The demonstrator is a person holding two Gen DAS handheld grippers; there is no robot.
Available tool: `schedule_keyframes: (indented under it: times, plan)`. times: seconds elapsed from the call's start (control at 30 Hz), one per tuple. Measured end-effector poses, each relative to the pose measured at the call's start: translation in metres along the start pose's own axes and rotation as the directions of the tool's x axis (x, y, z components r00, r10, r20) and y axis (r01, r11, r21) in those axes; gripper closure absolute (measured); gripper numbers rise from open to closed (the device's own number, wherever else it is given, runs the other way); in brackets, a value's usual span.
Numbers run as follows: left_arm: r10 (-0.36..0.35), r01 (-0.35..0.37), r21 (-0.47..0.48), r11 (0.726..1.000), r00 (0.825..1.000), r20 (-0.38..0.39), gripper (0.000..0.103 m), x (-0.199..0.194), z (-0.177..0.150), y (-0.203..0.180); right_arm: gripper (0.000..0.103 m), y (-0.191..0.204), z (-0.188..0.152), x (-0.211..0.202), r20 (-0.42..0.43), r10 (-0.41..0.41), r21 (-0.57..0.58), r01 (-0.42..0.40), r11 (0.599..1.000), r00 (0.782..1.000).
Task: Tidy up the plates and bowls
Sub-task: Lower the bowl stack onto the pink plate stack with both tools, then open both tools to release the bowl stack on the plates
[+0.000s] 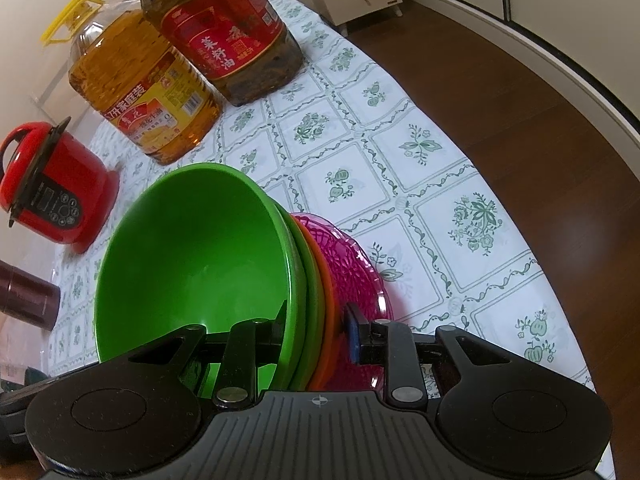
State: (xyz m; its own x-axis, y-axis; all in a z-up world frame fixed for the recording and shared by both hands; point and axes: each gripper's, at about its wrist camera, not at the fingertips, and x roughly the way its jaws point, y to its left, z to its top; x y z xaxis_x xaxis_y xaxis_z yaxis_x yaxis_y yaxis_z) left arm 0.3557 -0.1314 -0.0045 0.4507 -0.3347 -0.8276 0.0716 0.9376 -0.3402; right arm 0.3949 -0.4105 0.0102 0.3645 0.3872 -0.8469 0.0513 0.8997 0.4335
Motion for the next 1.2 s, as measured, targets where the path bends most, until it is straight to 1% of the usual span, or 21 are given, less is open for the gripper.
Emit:
schedule_keyframes:
  times: [0.07,0.13,0.23,0.33,0.5,0.57,0.73,0.83,1.03,1.2]
  plan:
    - [0.007,-0.007,0.01,1.0,1.0,0.007,0.079,-0.001,0.001,-0.001,0.073,0.0,0.0,-0.001,0.006,0.003,-0.01,-0.003,1.0,1.0]
    - [0.009,-0.009,0.013,1.0,1.0,0.009,0.077,-0.002,0.002,-0.003,0.064,0.001,-0.001,-0.003,0.015,0.013,-0.016,-0.013,1.0,1.0]
    - [0.007,-0.007,0.013,1.0,1.0,0.014,0.074,-0.004,0.002,-0.004,0.059,0.004,0.0,-0.006,0.027,0.018,-0.031,-0.018,0.999,0.999]
    - [0.007,-0.007,0.016,1.0,1.0,0.022,0.068,-0.007,0.0,-0.005,0.057,0.006,-0.001,-0.008,0.037,0.023,-0.04,-0.022,0.999,0.999]
    - [0.013,-0.014,0.017,1.0,0.999,0.033,0.064,-0.013,-0.002,-0.004,0.054,0.006,-0.003,-0.013,0.049,0.031,-0.035,-0.029,0.999,0.998]
    - [0.01,-0.011,0.011,1.0,0.999,0.038,0.058,-0.017,-0.002,-0.003,0.054,0.005,-0.004,-0.016,0.052,0.034,-0.033,-0.032,0.999,0.998]
    - [0.003,-0.003,0.003,1.0,0.998,0.057,0.051,-0.028,-0.006,-0.002,0.053,0.004,-0.007,-0.023,0.063,0.037,-0.025,-0.036,0.999,0.997]
    - [0.0,0.0,-0.006,1.0,0.997,0.079,0.041,-0.035,-0.008,-0.002,0.053,0.005,-0.009,-0.029,0.07,0.043,-0.026,-0.041,0.999,0.997]
    - [-0.018,0.021,-0.026,0.999,0.994,0.112,0.037,-0.051,-0.015,0.0,0.052,0.008,-0.014,-0.043,0.093,0.061,-0.025,-0.059,0.998,0.994]
    - [-0.031,0.038,-0.047,0.998,0.989,0.143,0.036,-0.065,-0.025,0.003,0.051,0.01,-0.021,-0.054,0.106,0.073,-0.023,-0.07,0.997,0.992]
